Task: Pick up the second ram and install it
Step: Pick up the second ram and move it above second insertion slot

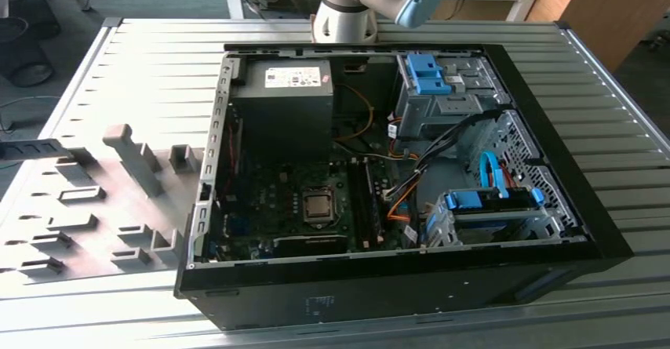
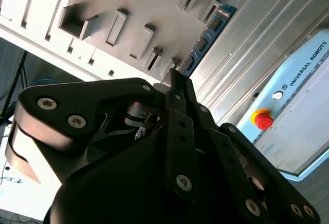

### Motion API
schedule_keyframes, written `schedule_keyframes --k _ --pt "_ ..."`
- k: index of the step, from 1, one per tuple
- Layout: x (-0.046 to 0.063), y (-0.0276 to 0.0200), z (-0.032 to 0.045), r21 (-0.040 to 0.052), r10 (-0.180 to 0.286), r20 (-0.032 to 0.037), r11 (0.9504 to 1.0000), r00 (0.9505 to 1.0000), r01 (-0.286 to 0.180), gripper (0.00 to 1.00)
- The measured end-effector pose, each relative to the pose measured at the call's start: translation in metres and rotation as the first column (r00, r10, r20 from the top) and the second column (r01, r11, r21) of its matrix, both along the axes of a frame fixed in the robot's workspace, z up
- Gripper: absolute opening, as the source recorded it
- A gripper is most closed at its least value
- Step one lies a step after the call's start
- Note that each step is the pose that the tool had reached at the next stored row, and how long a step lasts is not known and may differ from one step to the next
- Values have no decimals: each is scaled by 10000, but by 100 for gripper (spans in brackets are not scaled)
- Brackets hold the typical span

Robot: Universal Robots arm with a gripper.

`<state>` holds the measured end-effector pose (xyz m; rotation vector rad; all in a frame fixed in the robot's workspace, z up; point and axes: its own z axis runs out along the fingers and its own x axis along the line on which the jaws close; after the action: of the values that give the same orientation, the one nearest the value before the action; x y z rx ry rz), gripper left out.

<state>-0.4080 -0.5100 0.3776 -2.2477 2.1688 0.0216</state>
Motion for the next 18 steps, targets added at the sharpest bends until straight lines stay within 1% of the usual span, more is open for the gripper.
schedule_keyframes --k 5,11,12,18 --pt "0 0 73 0 0 -1 10000 10000 0 14" --pt "0 0 188 0 0 0 10000 10000 0 14" --pt "0 0 198 0 0 0 10000 10000 0 14" --pt "0 0 203 0 0 0 10000 10000 0 14"
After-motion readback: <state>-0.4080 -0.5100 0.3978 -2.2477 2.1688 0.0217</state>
